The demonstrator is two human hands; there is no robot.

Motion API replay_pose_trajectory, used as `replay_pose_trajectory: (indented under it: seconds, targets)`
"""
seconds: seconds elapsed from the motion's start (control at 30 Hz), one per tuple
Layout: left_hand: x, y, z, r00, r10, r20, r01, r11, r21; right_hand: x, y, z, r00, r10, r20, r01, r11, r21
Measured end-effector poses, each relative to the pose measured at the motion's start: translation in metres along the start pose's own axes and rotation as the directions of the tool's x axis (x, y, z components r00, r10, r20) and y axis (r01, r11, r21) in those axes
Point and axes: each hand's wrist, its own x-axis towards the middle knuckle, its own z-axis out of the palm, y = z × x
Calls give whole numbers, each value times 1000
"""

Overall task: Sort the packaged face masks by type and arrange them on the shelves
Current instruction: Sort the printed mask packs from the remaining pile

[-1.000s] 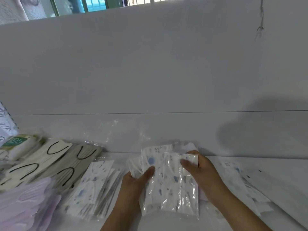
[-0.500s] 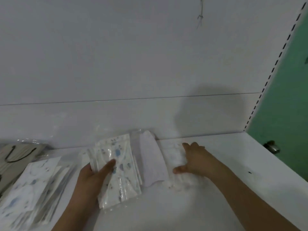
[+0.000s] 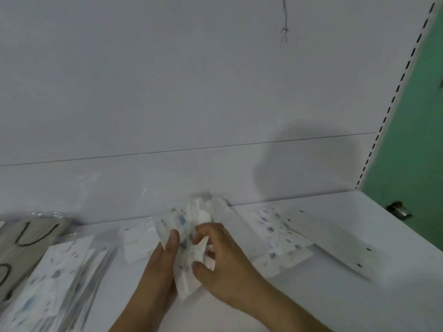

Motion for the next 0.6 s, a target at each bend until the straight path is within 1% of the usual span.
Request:
replay_pose_trajectory:
  seconds: [0.03,0.07,0.1,0.13,0.17,0.23,0.27,0.3,0.33,0.37,0.4,0.43,0.47,0.5,0.53,0.57,0.6]
  targets:
    - [2,-1,-2,1000,20,-5,-20,998,58,3,0,-8,994,88,63,-99,976,194]
    - [5,-2,-8,997,45,-58,-37,990,138,6,2,-18,979,125,160,-177,912,371]
    - [8,-5,-14,991,59,-116,-36,980,196,8,3,-29,962,107,253,-223,839,496]
    - [8,-6,-16,987,57,-147,-24,976,216,11,5,-39,944,60,325,-246,783,571]
    - [7,-6,-16,992,42,-120,-20,984,177,12,8,-47,928,16,372,-260,743,616]
    - [5,-5,-12,1000,15,-7,-14,996,85,15,13,-50,924,-9,383,-257,728,636]
    - [3,-4,-7,1000,4,12,-5,995,100,16,16,-47,931,-2,366,-244,743,623]
    - [4,-6,-5,1000,23,17,-25,987,157,16,18,-43,939,-2,345,-220,767,603]
    - [5,-8,-4,998,59,12,-60,963,261,16,19,-37,947,-26,321,-175,796,580]
    - [6,-10,-3,996,94,5,-90,934,347,17,19,-32,950,-67,304,-117,829,547]
    - [7,-10,-3,993,115,-30,-93,909,406,17,18,-30,953,-112,282,-49,861,507]
    - [7,-10,-4,990,123,-66,-87,912,401,18,17,-33,961,-139,241,18,897,442]
    - [8,-10,-6,989,113,-91,-73,928,365,20,17,-38,978,-145,149,94,947,306]
    - [9,-9,-8,990,86,-111,-49,951,304,22,21,-47,989,-148,16,146,987,66]
    - [9,-7,-9,989,62,-132,-28,968,248,24,29,-58,982,-146,-121,109,957,-267]
    - [8,-6,-9,989,45,-141,-16,979,203,26,40,-69,975,-91,-202,-42,818,-574]
    - [7,-5,-8,990,38,-138,-13,984,178,27,52,-78,970,39,-241,-212,624,-752]
